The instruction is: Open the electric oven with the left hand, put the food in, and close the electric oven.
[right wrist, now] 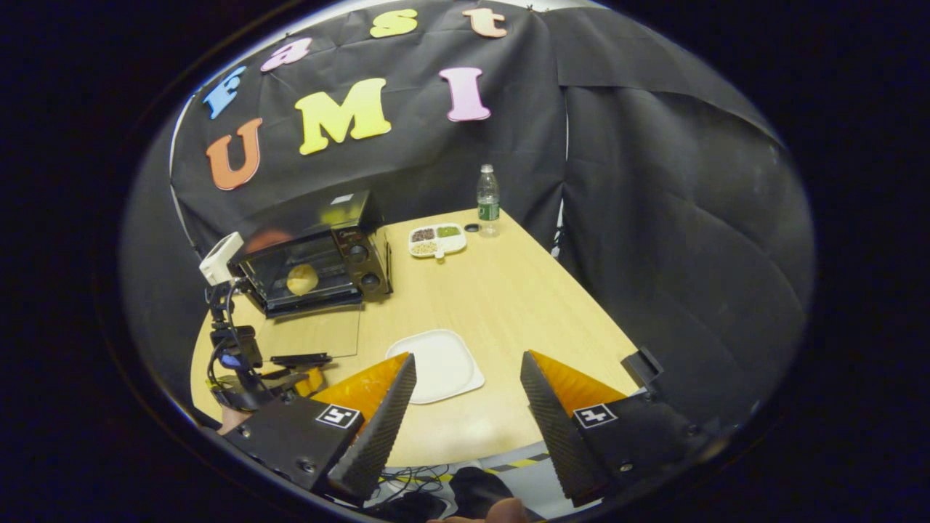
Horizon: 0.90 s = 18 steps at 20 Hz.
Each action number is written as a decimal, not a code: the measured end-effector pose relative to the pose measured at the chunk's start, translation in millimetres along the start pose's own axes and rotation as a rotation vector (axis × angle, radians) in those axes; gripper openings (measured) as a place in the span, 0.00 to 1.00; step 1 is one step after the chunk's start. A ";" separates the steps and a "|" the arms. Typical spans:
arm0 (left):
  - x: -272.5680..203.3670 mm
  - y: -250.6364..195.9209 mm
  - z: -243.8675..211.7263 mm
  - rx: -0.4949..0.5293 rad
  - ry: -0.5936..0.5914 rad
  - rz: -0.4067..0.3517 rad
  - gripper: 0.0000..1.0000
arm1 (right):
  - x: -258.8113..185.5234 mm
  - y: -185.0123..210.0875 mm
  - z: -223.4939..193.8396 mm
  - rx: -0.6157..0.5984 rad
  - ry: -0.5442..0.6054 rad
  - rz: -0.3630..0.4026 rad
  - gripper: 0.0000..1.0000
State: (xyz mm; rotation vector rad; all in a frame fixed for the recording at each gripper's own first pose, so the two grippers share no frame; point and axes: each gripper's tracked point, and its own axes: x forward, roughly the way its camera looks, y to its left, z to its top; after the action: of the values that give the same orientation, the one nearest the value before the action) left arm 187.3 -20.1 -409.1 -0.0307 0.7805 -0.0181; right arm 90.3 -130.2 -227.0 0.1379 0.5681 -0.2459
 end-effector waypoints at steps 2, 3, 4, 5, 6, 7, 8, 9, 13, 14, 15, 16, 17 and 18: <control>-9.9 -1.7 9.0 0.004 -0.010 0.000 0.94 | -0.8 4.4 0.0 0.004 -0.003 0.008 0.91; -15.2 -2.4 15.9 -0.003 -0.023 -0.004 0.94 | -2.1 7.0 -0.8 0.004 -0.002 0.013 0.91; -22.1 -2.9 27.0 -0.007 -0.045 -0.009 0.94 | -4.5 9.3 -0.9 0.002 -0.003 0.020 0.91; -28.8 -2.6 42.7 -0.005 -0.081 -0.012 0.94 | -7.9 10.2 -0.3 -0.001 -0.010 0.022 0.92; -35.6 -2.3 61.5 0.003 -0.127 -0.011 0.94 | -10.9 10.3 0.6 -0.003 -0.018 0.021 0.92; -42.2 -0.2 81.7 0.013 -0.170 -0.003 0.95 | -13.6 10.6 -0.2 -0.002 -0.023 0.022 0.92; -47.2 -0.5 100.4 0.017 -0.207 -0.005 0.95 | -16.0 10.7 1.0 0.001 -0.030 0.023 0.91; -52.1 -2.0 119.2 0.012 -0.240 -0.011 0.95 | -19.0 10.1 1.6 0.004 -0.038 0.023 0.92; -85.3 0.7 184.8 0.014 -0.378 -0.024 0.94 | -31.9 11.5 19.0 -0.005 -0.104 0.028 0.92; -97.9 1.3 196.6 0.017 -0.409 -0.027 0.94 | -35.3 14.7 27.1 -0.016 -0.128 0.032 0.92; -112.2 3.6 206.7 0.020 -0.439 -0.030 0.94 | -38.9 19.5 36.5 -0.030 -0.158 0.040 0.92; -128.4 6.6 215.0 0.022 -0.470 -0.033 0.94 | -41.9 24.5 45.2 -0.041 -0.182 0.051 0.92; -145.2 8.9 222.8 0.022 -0.499 -0.031 0.94 | -46.3 30.6 55.0 -0.054 -0.210 0.062 0.92; -161.4 12.2 228.7 0.017 -0.521 -0.028 0.94 | -51.0 37.8 66.6 -0.064 -0.242 0.074 0.91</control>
State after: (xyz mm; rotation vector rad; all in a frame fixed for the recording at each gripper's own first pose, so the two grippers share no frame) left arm 233.6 1.3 -133.7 -0.0288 0.2591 -0.0415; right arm 93.2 -97.1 -141.2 0.0658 0.3294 -0.1693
